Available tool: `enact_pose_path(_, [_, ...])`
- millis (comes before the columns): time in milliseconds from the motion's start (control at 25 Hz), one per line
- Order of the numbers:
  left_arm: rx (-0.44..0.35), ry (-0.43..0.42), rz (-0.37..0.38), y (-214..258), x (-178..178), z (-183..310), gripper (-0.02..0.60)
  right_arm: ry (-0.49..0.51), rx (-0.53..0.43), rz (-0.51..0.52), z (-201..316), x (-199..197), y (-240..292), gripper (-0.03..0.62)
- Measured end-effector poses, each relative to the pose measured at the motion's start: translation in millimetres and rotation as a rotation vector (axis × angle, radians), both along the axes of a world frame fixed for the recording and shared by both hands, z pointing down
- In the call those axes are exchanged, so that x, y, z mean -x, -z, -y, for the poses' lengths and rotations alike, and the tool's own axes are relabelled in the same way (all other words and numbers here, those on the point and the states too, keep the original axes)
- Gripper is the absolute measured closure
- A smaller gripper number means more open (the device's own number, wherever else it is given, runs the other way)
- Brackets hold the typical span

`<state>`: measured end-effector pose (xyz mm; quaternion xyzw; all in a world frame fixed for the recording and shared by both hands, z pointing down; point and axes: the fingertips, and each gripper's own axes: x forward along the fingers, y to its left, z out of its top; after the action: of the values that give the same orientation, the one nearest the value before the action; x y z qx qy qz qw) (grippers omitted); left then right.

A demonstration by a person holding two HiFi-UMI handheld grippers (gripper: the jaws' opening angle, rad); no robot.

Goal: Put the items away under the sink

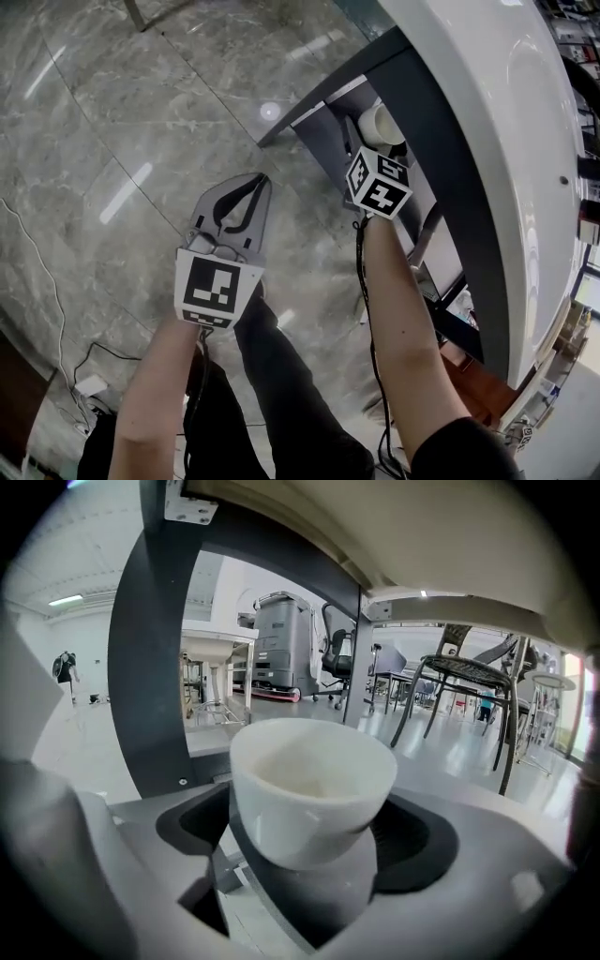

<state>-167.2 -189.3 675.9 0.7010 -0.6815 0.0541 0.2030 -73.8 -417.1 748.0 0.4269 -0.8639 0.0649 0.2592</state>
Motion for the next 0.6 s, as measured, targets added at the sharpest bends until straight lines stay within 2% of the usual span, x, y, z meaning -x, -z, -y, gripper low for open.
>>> enact_pose_path(160, [-0.013,-0.001,-0.018,11,0,-11,0.569,-0.003,0.018,0.005,-24,-9,1,0.16])
enact_pose_path(280, [-0.03,0.0,-0.053,27,-1,-25,0.569,-0.024,0.027,0.069,-47,-13,12,0.16])
enact_pose_path(400, [-0.038,0.002,-0.056,46,-5,-42,0.569,-0.061,0.042,0.103,-69,-20,27,0.161])
enact_pose_path(520, [-0.05,-0.001,-0.067,66,-9,-61,0.569,-0.063,0.086,0.195,-103,-22,49,0.163])
enact_pose_path(600, [-0.064,-0.006,-0.086,81,-13,-75,0.569,-0.043,0.082,0.254,-127,-23,74,0.164])
